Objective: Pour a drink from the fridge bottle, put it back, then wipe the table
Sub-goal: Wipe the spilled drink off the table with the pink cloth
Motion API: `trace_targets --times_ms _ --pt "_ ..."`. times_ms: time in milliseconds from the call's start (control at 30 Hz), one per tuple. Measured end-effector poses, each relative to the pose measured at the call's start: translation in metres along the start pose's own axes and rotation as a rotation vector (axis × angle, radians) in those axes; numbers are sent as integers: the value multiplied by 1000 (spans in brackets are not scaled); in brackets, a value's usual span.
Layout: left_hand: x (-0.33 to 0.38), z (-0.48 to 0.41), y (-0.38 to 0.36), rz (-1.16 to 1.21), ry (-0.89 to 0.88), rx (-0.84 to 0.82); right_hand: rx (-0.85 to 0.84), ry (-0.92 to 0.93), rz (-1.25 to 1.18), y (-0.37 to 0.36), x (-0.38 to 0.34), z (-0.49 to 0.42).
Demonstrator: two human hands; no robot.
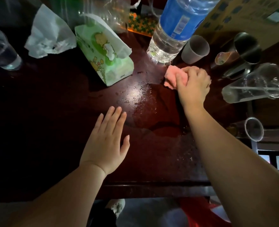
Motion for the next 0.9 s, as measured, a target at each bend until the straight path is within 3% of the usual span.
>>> trace_targets --times_ms 467,733,900 --pt "2 2 4 9 -1 49 -91 123 -51 1 4 84" --pt "1 2 5 25 1 56 -188 156 -73 10 -1 71" --pt "1 0 4 23 1 47 33 119 -303 51 -2 33"
Point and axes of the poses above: each hand's wrist, its own z-axis away from the middle knuckle, its own y-axis out of the back of the hand, x = y × z, the point moved 8 cm from there along -z, towards the middle knuckle, and after that the axes turned 7 degrees about -y, right-handed, at the moved point
